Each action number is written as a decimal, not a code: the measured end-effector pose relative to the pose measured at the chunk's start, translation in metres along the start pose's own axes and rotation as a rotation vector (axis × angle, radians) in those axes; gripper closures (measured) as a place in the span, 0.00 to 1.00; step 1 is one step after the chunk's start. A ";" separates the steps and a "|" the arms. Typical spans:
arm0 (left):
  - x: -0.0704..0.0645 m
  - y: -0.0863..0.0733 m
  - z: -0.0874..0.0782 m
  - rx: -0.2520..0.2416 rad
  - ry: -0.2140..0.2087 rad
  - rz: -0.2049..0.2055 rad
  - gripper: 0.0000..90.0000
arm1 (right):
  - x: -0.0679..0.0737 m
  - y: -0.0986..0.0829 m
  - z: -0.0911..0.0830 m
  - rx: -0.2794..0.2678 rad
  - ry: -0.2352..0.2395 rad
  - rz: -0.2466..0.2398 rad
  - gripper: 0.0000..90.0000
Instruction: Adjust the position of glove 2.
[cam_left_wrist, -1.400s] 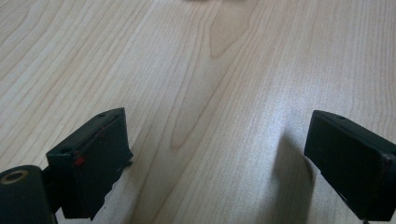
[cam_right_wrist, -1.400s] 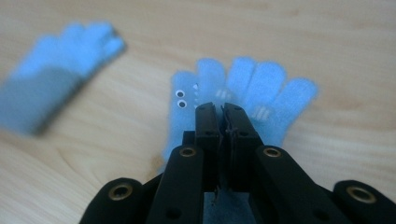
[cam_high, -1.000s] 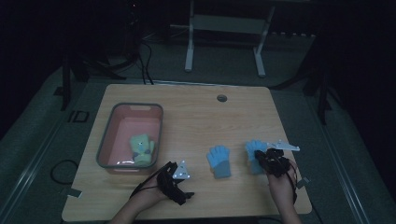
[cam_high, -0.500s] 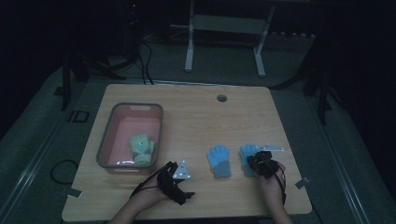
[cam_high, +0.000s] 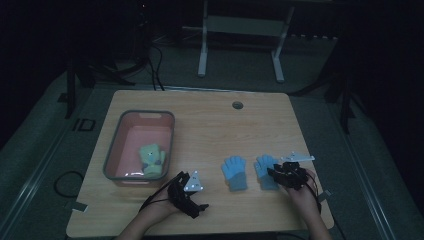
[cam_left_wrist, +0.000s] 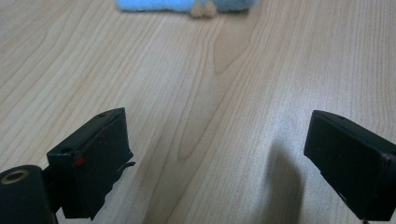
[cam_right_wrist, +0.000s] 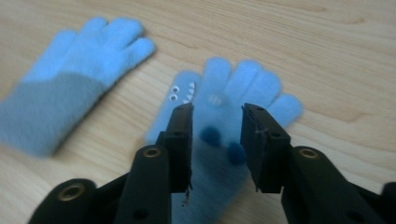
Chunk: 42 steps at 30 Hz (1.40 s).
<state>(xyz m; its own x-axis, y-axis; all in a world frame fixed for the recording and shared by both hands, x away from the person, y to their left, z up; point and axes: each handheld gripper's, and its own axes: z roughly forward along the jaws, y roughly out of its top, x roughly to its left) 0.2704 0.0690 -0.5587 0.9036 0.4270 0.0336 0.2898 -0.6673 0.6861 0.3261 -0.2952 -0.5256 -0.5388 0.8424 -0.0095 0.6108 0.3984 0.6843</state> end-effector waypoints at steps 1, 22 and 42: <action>-0.001 0.000 0.001 -0.002 -0.003 -0.007 0.08 | -0.002 0.000 -0.001 0.004 0.016 -0.018 0.69; -0.001 0.000 0.002 0.005 -0.017 0.009 0.08 | -0.007 -0.009 0.016 0.059 0.030 -0.129 0.90; -0.001 0.000 0.001 0.004 -0.013 0.012 0.08 | 0.031 0.047 -0.029 -0.093 0.172 -0.146 0.93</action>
<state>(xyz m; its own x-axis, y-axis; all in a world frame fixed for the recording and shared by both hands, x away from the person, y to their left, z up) 0.2700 0.0681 -0.5590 0.9112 0.4107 0.0327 0.2798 -0.6750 0.6827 0.3212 -0.2604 -0.4724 -0.7134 0.7007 0.0054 0.4673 0.4700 0.7488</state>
